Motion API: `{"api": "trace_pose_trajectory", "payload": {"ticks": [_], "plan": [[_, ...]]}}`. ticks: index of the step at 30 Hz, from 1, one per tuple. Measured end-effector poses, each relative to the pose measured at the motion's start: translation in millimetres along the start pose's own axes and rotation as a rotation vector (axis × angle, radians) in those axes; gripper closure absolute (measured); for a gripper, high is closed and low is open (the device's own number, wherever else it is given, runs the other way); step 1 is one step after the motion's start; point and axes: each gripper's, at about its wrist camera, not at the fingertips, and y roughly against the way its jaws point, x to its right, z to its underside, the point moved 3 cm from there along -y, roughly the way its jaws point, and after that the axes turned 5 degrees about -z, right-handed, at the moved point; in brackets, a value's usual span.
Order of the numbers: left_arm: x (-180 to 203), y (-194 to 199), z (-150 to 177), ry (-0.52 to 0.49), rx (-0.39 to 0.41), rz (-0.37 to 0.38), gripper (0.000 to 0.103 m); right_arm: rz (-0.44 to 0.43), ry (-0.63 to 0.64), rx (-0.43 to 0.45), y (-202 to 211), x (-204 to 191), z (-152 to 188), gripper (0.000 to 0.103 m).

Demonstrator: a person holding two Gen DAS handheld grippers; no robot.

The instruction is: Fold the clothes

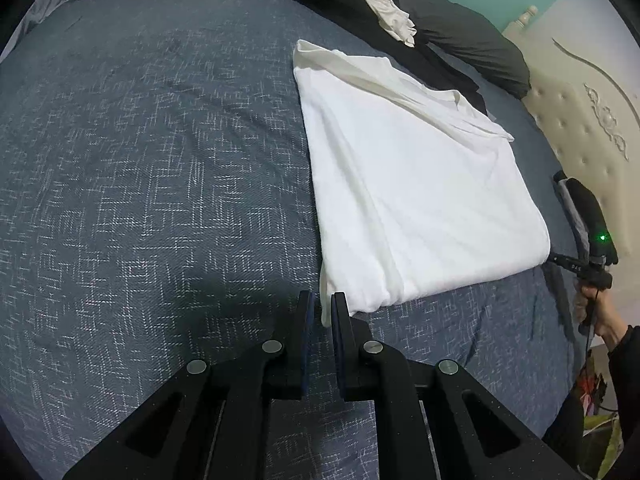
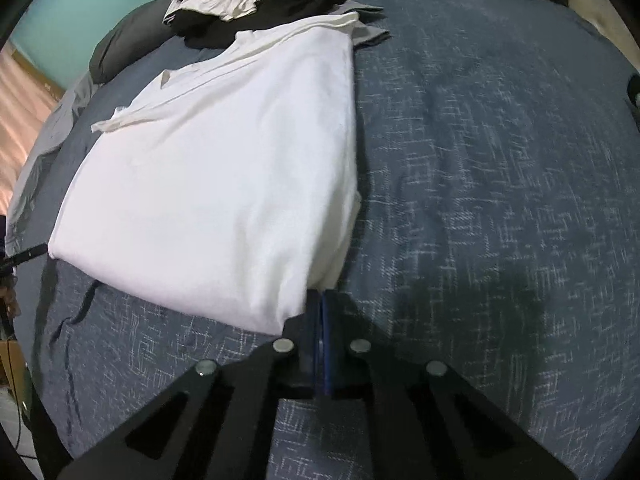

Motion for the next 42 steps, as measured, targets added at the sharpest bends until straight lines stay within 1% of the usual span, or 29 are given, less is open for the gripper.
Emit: {"api": "trace_pose_trajectory", "payload": {"ticks": [5, 16, 18, 19, 21, 23, 26, 29, 33, 34, 35, 36, 39, 42], "plan": [[-4.3, 0.5, -0.1, 0.012, 0.003, -0.003, 0.093, 0.004, -0.039, 0.058, 19.9, 8.6, 5.9, 0.103], [-4.5, -0.1, 2.9, 0.019, -0.005, 0.002, 0.093, -0.14, -0.213, 0.056, 20.0, 21.2, 9.7, 0.102], [-3.9, -0.6, 3.1, 0.014, -0.008, 0.001, 0.093, -0.13, -0.207, 0.059, 22.1, 19.6, 6.4, 0.1], [-4.1, -0.9, 3.0, 0.015, -0.008, 0.001, 0.093, -0.125, -0.204, 0.063, 21.2, 18.3, 2.2, 0.099], [-4.4, -1.1, 2.8, 0.02, -0.007, 0.002, 0.093, -0.102, -0.211, 0.078, 20.6, 17.4, -4.8, 0.09], [-4.1, -1.0, 2.5, 0.025, -0.005, 0.006, 0.093, -0.106, -0.233, 0.094, 17.8, 17.1, -11.0, 0.087], [-2.4, -1.0, 2.5, 0.021, -0.005, 0.007, 0.093, -0.114, -0.234, 0.074, 6.1, 11.8, -18.1, 0.08], [-1.8, -1.3, 2.2, 0.019, -0.005, 0.009, 0.093, -0.107, -0.22, 0.057, -4.9, 5.9, -22.7, 0.08], [-1.9, -2.9, 2.8, 0.021, -0.007, 0.01, 0.093, -0.119, -0.212, 0.059, -5.6, 8.2, -18.0, 0.081], [-1.8, -3.2, 3.1, 0.021, -0.007, 0.01, 0.093, -0.126, -0.215, 0.062, -6.2, 8.7, -17.8, 0.085], [-1.7, -3.6, 3.4, 0.02, -0.008, 0.011, 0.093, -0.131, -0.216, 0.065, -6.2, 9.0, -17.5, 0.097], [-1.6, -3.9, 3.6, 0.02, -0.009, 0.011, 0.093, -0.132, -0.213, 0.072, -5.1, 8.9, -17.3, 0.1], [-1.9, -4.3, 4.1, 0.018, -0.011, 0.01, 0.093, -0.157, -0.226, 0.102, 0.7, 10.1, -17.2, 0.101], [-3.0, -3.1, 3.9, 0.02, -0.009, 0.008, 0.093, -0.149, -0.221, 0.126, 10.3, 12.9, -18.0, 0.101]]}}
